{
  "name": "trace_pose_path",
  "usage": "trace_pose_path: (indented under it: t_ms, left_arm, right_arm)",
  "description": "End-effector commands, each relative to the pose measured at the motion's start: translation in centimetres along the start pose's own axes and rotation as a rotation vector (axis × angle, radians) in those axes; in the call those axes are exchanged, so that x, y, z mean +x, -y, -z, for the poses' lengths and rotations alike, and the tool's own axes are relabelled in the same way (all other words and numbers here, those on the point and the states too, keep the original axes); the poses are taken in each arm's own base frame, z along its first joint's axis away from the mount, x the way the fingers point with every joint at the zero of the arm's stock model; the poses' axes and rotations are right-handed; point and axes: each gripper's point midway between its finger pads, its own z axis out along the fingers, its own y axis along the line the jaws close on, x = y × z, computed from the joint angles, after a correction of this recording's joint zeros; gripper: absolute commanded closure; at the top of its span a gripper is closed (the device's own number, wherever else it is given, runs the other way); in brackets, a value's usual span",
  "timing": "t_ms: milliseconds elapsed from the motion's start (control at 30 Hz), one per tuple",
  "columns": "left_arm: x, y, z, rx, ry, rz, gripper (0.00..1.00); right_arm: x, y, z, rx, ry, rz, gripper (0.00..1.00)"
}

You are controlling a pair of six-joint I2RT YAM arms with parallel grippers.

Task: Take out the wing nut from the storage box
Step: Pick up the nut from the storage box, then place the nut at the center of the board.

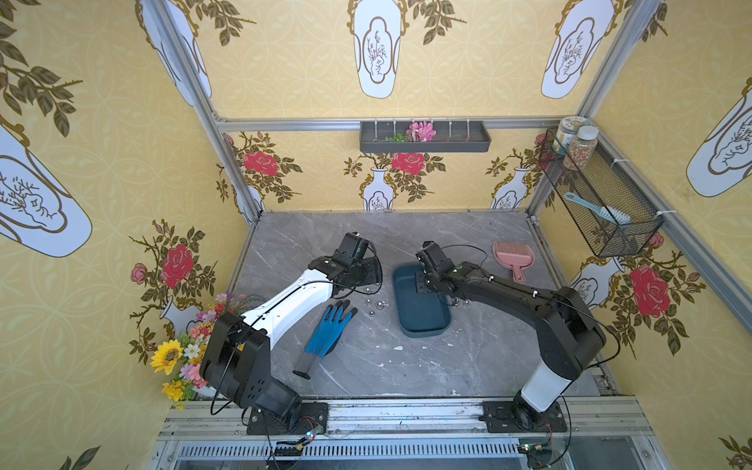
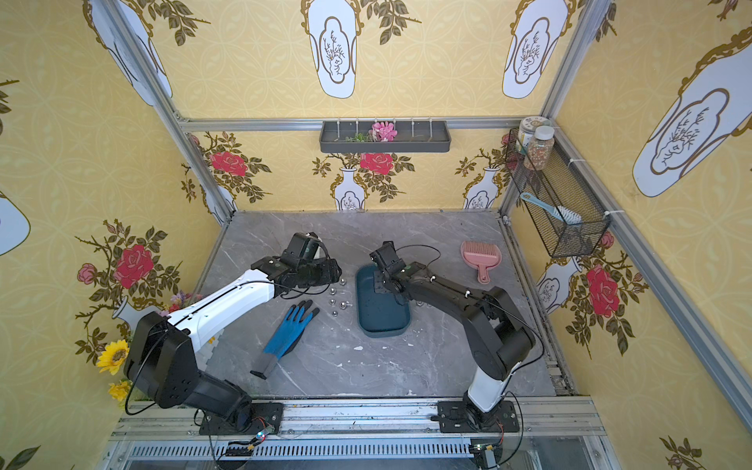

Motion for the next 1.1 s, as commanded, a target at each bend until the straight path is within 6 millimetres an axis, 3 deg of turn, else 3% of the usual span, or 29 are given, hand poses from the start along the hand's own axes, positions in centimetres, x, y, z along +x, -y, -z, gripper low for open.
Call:
trace_pose_path:
  t_ms: [0, 200, 400, 733, 1067]
  left_arm:
    - [0.1, 0.1, -0.2, 0.01, -0.006, 0.001, 0.25]
    - [0.1, 0.3, -0.2, 0.016, -0.007, 0.002, 0.25]
    - [0.2, 0.3, -0.3, 0.019, -0.011, 0.006, 0.25]
    - [0.2, 0.3, -0.2, 0.02, -0.008, 0.005, 0.25]
    - [0.2, 0.3, -0.2, 0.021, -0.01, 0.007, 0.25]
  right_arm:
    - [-0.7, 2.0, 1.8, 0.026, 0.04, -0.047, 0.81]
    - [-0.2, 8.4, 3.3, 0.129, 0.082, -0.195, 0.81]
    - [1.4, 13.2, 1.3, 0.256, 0.063, -0.307, 0.8]
    - [2.6, 15.4, -2.5, 0.294, 0.001, -0.356, 0.79]
    - [3.6, 15.8, -4.4, 0.3, -0.043, -0.37, 0.78]
